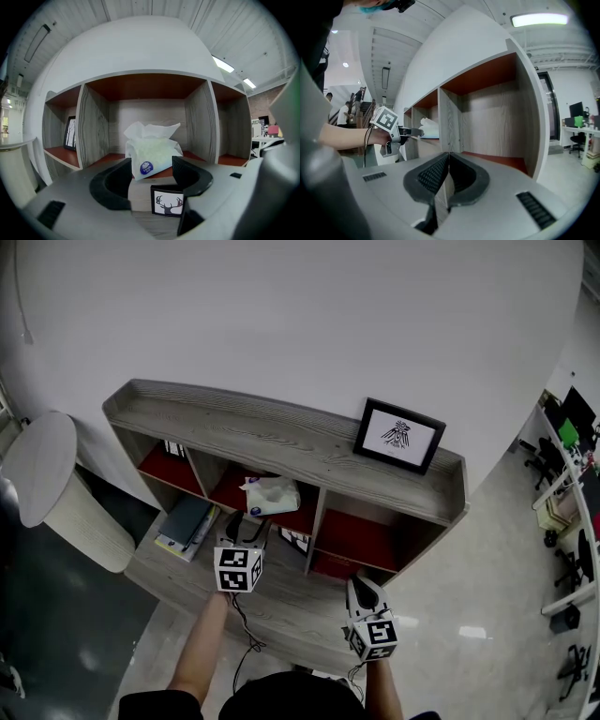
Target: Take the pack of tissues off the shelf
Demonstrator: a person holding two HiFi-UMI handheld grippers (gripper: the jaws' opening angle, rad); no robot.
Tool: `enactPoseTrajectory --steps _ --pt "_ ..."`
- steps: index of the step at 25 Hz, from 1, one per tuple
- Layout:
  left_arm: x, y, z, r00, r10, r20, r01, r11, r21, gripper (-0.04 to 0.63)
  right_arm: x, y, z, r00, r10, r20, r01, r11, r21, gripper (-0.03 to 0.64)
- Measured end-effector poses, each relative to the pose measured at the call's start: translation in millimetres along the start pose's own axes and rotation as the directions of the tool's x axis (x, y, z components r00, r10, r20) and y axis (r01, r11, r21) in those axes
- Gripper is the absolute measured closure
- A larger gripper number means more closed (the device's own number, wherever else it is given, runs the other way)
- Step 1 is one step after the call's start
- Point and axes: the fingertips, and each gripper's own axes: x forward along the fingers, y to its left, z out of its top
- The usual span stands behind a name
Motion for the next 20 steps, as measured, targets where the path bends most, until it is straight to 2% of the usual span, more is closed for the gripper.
enactPoseTrajectory --steps 13,20 --pt "18 7 -3 1.000 0.008 -0.010 -0.008 1.000 -0.011 0.340 -4 -20 0 1.000 -0.025 -0.018 0.025 1.000 -0.004 0.588" --pt "21 14 -3 0.998 0.057 -0.033 -0.057 0.998 0.027 0.469 2 -20 -6 1.000 -0.008 -0.020 0.008 1.000 -0.006 0.588"
